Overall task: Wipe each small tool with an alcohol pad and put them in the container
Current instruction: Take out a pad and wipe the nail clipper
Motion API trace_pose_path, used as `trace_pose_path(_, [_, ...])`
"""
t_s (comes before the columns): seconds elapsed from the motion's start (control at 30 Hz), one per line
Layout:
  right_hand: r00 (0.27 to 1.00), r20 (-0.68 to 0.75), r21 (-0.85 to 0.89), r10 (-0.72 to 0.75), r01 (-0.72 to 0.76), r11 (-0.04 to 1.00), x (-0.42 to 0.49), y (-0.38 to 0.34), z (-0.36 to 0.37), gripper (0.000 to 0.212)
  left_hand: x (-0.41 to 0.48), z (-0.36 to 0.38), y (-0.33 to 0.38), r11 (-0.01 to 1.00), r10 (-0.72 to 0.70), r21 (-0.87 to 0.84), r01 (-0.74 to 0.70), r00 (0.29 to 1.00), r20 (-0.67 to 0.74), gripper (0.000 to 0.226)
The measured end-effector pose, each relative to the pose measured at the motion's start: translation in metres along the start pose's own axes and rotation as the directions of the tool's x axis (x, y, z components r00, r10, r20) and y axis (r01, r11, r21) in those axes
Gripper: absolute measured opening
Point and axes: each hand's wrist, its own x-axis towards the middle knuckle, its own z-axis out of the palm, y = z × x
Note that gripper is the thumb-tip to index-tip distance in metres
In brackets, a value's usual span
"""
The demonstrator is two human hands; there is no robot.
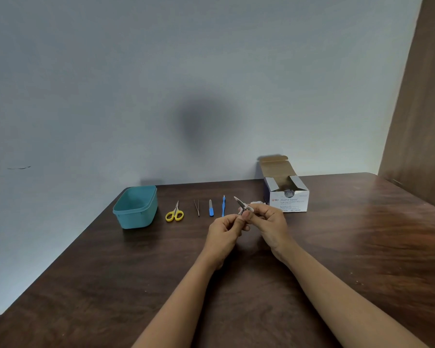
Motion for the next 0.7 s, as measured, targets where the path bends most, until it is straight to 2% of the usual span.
trace_pose_path(0.1, [1.000,-0.007,0.010,-0.007,0.007,1.000,0.000,0.001,-0.001,0.009,0.000,0.001,0.000,1.000,0.010,-0.004,-0.010,1.000,0.020,0.020])
trace_pose_path(0.3, [1.000,0.001,0.008,-0.011,0.011,1.000,-0.002,-0.004,0.000,0.019,0.000,0.004,-0.002,0.999,0.042,0.018,-0.041,0.999,-0.030,0.024])
trace_pose_path(0.47, [0.995,0.098,0.074,0.032,-0.039,0.996,-0.004,-0.010,-0.002,0.027,-0.001,0.004,-0.003,0.998,0.052,0.033,-0.050,0.997,-0.056,0.029])
trace_pose_path(0.57, [0.985,0.172,0.060,0.021,-0.032,0.998,-0.005,-0.010,-0.003,0.025,0.000,0.003,-0.001,0.999,0.041,0.002,-0.041,0.997,-0.072,0.032])
trace_pose_path(0.7, [0.979,0.202,0.063,0.026,-0.039,0.997,-0.004,-0.008,-0.005,0.023,0.000,0.003,0.000,1.000,0.015,0.003,-0.015,0.998,-0.068,0.033])
